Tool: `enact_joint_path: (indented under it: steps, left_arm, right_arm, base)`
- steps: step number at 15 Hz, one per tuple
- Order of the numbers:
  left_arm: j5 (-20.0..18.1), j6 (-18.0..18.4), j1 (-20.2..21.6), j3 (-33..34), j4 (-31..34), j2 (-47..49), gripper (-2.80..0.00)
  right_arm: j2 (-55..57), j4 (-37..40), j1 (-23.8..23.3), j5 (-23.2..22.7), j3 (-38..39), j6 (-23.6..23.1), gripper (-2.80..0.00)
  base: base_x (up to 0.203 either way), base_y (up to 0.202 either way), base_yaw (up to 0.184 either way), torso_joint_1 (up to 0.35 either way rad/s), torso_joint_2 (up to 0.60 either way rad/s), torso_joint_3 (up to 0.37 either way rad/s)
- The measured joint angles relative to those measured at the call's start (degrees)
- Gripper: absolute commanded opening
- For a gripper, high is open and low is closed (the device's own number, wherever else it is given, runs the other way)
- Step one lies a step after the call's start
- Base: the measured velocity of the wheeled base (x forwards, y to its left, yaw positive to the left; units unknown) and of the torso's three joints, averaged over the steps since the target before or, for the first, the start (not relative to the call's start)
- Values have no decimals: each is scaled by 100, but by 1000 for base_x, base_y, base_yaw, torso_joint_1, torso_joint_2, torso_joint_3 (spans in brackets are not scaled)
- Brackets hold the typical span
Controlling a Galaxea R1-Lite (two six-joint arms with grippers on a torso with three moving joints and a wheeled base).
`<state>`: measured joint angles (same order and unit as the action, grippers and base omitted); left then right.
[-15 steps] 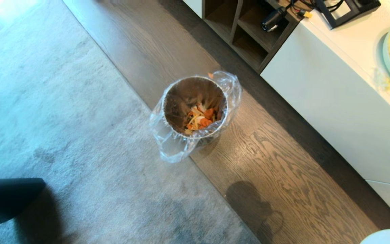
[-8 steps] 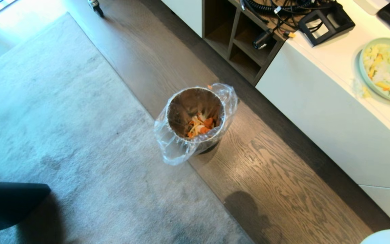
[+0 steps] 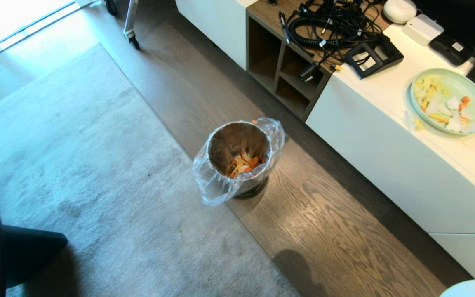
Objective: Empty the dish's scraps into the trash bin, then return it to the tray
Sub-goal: Put the bowl back to the table
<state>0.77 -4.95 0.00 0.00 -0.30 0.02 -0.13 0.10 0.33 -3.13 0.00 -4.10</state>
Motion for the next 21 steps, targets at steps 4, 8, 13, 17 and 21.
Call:
enact_joint_path:
  steps: [4, 8, 13, 17, 21]
  left_arm:
    - [0, -1, 0, 0, 0, 0, -280]
    - [-1, -1, 0, 0, 0, 0, -280]
    - [-1, 0, 0, 0, 0, 0, -280]
    - [-1, 0, 0, 0, 0, 0, -280]
    - [0, 0, 0, 0, 0, 0, -280]
  right_arm:
    - [2, 0, 0, 2, 0, 0, -280]
    - [4, 0, 0, 0, 0, 0, -280]
    - [4, 0, 0, 2, 0, 2, -280]
    - [6, 0, 0, 0, 0, 2, -280]
    - [6, -2, 0, 1, 0, 0, -280]
  base:
    - [0, 0, 0, 3, 2, 204]
    - [0, 0, 0, 4, 1, 203]
    - [0, 0, 0, 3, 2, 204]
    - [0, 0, 0, 3, 1, 204]
    - [0, 0, 0, 4, 3, 202]
